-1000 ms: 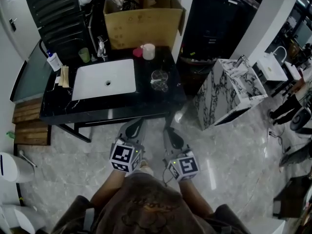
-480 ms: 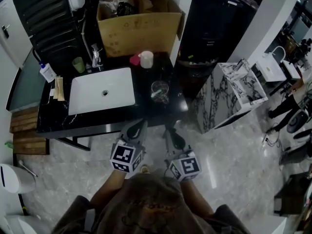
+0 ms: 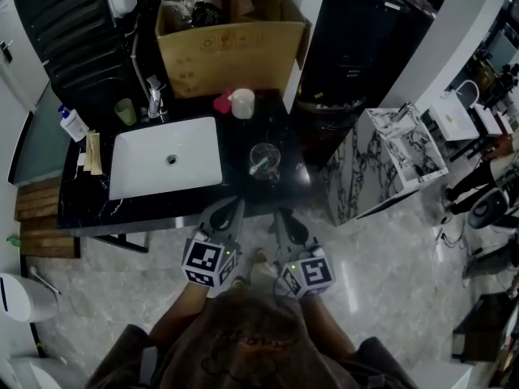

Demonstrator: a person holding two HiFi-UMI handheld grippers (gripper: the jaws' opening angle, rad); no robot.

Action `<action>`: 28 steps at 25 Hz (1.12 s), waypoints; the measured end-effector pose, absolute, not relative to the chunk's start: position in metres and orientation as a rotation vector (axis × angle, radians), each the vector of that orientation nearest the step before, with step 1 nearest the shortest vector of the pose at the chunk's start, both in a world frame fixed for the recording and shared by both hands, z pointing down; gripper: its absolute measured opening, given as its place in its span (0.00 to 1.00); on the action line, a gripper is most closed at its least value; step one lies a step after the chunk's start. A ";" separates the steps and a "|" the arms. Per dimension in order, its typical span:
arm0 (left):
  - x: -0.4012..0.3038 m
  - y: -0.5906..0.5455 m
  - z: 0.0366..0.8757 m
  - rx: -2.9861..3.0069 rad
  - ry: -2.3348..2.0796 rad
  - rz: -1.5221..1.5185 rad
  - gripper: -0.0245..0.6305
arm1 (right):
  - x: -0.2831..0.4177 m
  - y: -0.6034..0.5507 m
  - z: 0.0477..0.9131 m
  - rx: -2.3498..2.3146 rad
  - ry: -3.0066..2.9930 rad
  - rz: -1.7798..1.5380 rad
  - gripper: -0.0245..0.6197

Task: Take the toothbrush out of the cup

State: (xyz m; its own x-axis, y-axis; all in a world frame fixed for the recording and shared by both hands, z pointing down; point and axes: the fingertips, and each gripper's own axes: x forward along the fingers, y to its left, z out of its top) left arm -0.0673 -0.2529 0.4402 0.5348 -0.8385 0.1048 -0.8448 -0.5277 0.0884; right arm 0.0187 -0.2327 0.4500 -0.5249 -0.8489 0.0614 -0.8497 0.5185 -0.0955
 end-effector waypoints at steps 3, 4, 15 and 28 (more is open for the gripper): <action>-0.066 -0.267 0.441 2.632 -1.467 0.075 0.04 | 0.019 -0.247 0.452 1.508 -2.740 0.184 0.04; -0.065 -0.271 0.441 2.630 -1.471 0.077 0.04 | 0.020 -0.252 0.451 1.505 -2.744 0.185 0.04; -0.067 -0.302 0.448 2.588 -1.514 0.101 0.04 | 0.020 -0.290 0.459 1.463 -2.732 0.183 0.24; -0.078 -0.332 0.455 2.553 -1.548 0.126 0.04 | -0.009 -0.325 0.500 1.235 -2.717 0.100 0.42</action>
State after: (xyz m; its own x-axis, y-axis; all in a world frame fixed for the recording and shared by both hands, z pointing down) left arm -0.0776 -0.3317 0.4552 0.4629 -0.8735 0.1507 -0.8864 -0.4548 0.0867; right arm -0.0092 -0.3251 0.4995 -0.6479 -0.7429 0.1680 -0.7533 0.6577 0.0032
